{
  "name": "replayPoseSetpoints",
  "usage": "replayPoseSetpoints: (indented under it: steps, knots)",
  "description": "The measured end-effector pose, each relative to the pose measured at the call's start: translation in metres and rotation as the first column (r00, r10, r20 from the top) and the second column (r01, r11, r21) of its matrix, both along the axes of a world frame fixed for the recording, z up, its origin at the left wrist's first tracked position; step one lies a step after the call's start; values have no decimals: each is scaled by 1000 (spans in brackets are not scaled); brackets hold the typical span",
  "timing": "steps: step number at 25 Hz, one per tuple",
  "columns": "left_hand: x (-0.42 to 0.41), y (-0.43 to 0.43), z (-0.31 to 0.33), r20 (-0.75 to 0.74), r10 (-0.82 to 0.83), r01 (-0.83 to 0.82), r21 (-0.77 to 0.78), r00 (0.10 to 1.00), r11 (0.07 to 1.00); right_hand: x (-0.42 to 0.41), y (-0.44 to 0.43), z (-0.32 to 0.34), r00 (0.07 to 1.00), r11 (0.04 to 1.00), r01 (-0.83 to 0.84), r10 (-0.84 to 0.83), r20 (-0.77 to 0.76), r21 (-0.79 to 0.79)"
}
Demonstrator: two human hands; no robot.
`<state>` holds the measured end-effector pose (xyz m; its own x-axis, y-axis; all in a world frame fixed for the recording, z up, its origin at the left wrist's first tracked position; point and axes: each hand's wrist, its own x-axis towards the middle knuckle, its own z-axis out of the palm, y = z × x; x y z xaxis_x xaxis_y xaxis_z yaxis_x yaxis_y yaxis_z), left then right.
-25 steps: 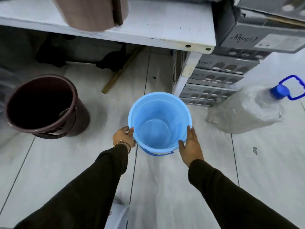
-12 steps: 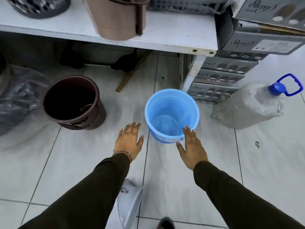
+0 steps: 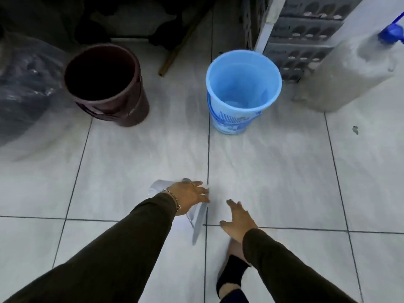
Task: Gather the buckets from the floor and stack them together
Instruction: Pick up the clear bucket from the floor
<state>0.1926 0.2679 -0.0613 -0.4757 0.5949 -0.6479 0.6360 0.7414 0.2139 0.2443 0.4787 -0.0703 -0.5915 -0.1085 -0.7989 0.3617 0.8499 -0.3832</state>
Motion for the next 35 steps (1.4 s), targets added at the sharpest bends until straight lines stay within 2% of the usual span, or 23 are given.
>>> replayPoseSetpoints:
  steps: [2, 4, 7, 9, 10, 11, 13, 14, 16, 17, 18, 20, 22, 23, 25, 26, 28, 30, 32, 33, 35]
  knots:
    - [15, -1, -16, -7, -15, 15, -69, 1000, 998, 45, -28, -29, 988, 996, 23, -9, 155, -86]
    - [16, 2, -26, -39, 8, -14, -146, 999, 989, 77, -63, -51, 982, 975, 98, -61, 181, -201]
    - [5, 1, -27, -134, 96, -112, -119, 986, 987, 90, -102, -60, 961, 916, 272, -277, 25, -294]
    - [-2, -24, -14, -213, 123, -130, -19, 969, 991, 83, -110, -53, 930, 917, 249, -316, -186, -311]
    - [-2, -41, -4, -247, 121, -123, 10, 961, 992, 75, -106, -47, 916, 934, 193, -281, -286, -300]
    - [-1, -62, 4, -273, 129, -131, 13, 953, 991, 63, -101, -39, 904, 958, 106, -204, -376, -265]
    - [9, -96, 14, -279, 190, -197, 1, 941, 980, 36, -88, -30, 834, 975, -195, 106, -541, -109]
    - [18, -106, 14, -272, 242, -251, 2, 931, 968, 23, -83, -29, 727, 932, -361, 306, -614, 37]
    - [44, -115, 1, -234, 399, -409, 7, 887, 913, 3, -85, -32, 506, 745, -585, 645, -573, 321]
    - [58, -115, -10, -198, 493, -500, 17, 847, 866, -2, -90, -34, 448, 673, -625, 725, -524, 396]
    - [72, -112, -22, -148, 590, -592, 34, 793, 805, -2, -95, -38, 436, 633, -648, 764, -475, 424]
    - [96, -104, -40, -44, 717, -714, 59, 696, 697, 0, -98, -41, 403, 588, -654, 803, -439, 475]
    - [110, -96, -44, -30, 741, -740, 42, 671, 672, 2, -93, -45, 385, 569, -669, 815, -433, 477]
    - [111, -94, -41, -53, 748, -747, 27, 662, 664, 1, -89, -44, 400, 584, -692, 800, -448, 424]
    - [101, -93, -23, -137, 764, -769, 20, 631, 639, -13, -78, -29, 458, 640, -689, 748, -479, 341]
    - [91, -92, -10, -173, 774, -781, 37, 609, 623, -23, -71, -18, 524, 700, -645, 697, -490, 305]
    - [63, -88, 14, -181, 816, -814, 107, 549, 571, -52, -56, 6, 670, 836, -501, 538, -511, 222]
    - [27, -79, 37, -118, 883, -864, 180, 455, 469, -87, -38, 27, 800, 948, -283, 317, -510, 144]
    - [-11, -63, 50, -4, 944, -915, 243, 331, 322, -126, -26, 47, 876, 998, 63, -56, -478, -1]
    - [-36, -50, 54, 87, 963, -938, 265, 256, 225, -151, -19, 56, 850, 963, 254, -268, -453, -92]
    - [-94, -14, 56, 365, 931, -963, 243, -19, -115, -205, -5, 64, 727, 828, 520, -558, -400, -209]
